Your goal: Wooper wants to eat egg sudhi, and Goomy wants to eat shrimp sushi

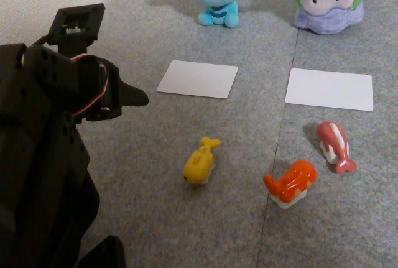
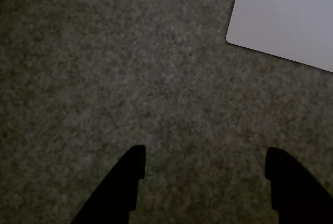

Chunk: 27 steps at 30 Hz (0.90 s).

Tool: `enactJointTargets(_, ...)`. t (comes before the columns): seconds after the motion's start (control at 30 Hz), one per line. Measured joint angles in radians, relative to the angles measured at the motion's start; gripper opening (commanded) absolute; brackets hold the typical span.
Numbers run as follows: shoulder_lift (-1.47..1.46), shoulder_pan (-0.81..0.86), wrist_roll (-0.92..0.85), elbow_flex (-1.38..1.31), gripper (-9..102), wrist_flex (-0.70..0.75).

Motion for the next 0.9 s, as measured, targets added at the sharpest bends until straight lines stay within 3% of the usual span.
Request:
enactJointTargets(0.1,0.018,0.086,0.014,0.009,27,-0.150)
enactJointTargets(0.23,0.012,0.097,0.006,0.011,27,-0.195)
enactJointTargets(0.9,0.011,0.084,0.002,0.011,28,-0.204)
